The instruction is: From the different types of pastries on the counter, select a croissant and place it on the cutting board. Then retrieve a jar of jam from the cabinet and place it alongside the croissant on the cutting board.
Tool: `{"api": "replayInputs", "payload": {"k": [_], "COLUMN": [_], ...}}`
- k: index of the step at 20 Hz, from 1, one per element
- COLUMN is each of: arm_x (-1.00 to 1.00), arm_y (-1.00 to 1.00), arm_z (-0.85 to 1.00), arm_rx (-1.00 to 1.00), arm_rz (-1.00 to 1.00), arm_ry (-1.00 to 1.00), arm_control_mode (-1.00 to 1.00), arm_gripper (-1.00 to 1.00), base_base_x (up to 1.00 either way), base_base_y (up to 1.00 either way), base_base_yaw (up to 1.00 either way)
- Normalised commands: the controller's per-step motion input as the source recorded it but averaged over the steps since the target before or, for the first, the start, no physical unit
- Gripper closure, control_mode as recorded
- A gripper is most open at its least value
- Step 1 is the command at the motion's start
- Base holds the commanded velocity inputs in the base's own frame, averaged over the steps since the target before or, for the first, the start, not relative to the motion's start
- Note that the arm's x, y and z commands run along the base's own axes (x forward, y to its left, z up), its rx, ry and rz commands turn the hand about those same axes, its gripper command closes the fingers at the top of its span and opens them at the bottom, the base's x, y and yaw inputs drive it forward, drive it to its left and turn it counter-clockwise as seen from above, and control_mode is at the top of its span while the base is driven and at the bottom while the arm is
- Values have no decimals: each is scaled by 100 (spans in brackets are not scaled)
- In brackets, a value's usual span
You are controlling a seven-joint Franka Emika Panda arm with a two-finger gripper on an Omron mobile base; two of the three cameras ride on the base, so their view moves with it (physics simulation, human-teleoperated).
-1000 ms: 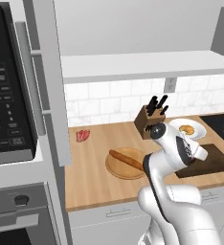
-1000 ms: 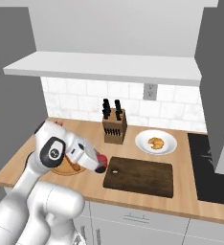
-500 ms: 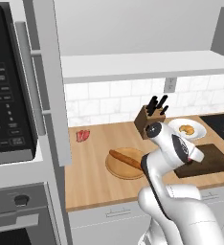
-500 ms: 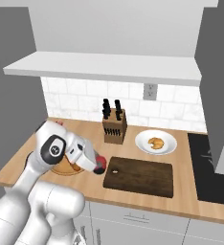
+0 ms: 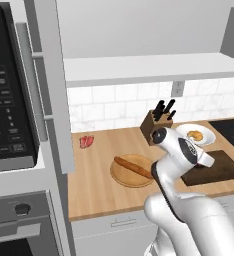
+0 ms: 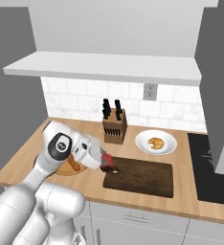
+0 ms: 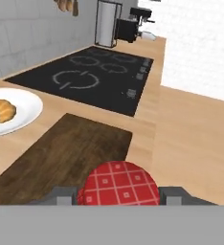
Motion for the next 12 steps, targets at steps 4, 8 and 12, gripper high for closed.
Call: {"api": "replayInputs", "payload": {"k": [4, 8, 12], "arm_x": [0, 9, 31], "arm_y": [-53, -37, -29], "arm_z": [-61, -84, -74], "arm_rx": [-15, -8, -1], "arm_rz": [0, 0, 0], "arm_ry": [-14, -2, 2], "arm_control_mode": [-100, -100, -100], "arm_gripper": [100, 100, 100], "base_base_x": [0, 0, 0], "base_base_y": [0, 0, 0], "base_base_yaw": [0, 0, 0]}}
